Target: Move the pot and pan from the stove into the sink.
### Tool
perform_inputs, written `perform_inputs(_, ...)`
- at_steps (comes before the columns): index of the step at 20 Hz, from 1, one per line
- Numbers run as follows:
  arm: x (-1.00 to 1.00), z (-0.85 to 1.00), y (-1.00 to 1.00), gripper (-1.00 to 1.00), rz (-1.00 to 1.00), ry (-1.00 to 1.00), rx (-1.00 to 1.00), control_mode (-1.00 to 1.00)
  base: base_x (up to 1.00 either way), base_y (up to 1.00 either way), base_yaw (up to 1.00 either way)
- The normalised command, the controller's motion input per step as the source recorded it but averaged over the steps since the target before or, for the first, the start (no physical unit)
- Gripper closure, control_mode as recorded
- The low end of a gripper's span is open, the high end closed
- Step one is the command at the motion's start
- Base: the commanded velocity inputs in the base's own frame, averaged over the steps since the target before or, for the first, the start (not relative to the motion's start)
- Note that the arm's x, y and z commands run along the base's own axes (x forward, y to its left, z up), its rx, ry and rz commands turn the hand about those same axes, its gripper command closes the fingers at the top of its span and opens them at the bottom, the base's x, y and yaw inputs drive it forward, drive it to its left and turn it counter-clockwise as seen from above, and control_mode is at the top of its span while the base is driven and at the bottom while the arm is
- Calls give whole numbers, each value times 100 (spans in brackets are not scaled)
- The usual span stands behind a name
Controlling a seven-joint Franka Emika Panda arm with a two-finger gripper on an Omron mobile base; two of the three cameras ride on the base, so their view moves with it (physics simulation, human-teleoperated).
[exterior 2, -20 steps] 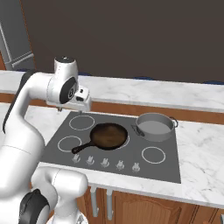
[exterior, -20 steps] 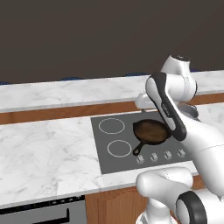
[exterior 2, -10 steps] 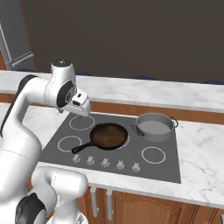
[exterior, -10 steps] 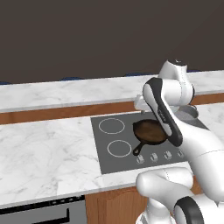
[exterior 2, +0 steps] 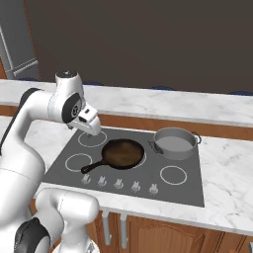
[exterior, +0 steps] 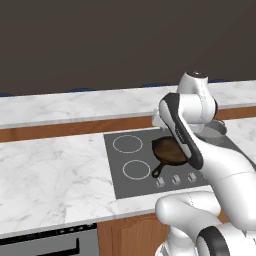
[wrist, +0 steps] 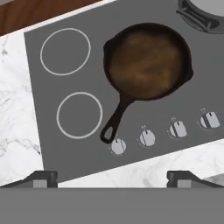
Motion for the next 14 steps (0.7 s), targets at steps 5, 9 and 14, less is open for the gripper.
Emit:
perform_inputs(5, 0, -12, 0, -100, -1, 4, 1, -100, 0, 0, 0)
perform_inputs(9, 6, -37, 0, -100, -3, 9, 1, -100, 0, 0, 0)
perform_inputs(14, 9, -41, 0, -100, -5, 8, 0, -100, 0, 0, 0)
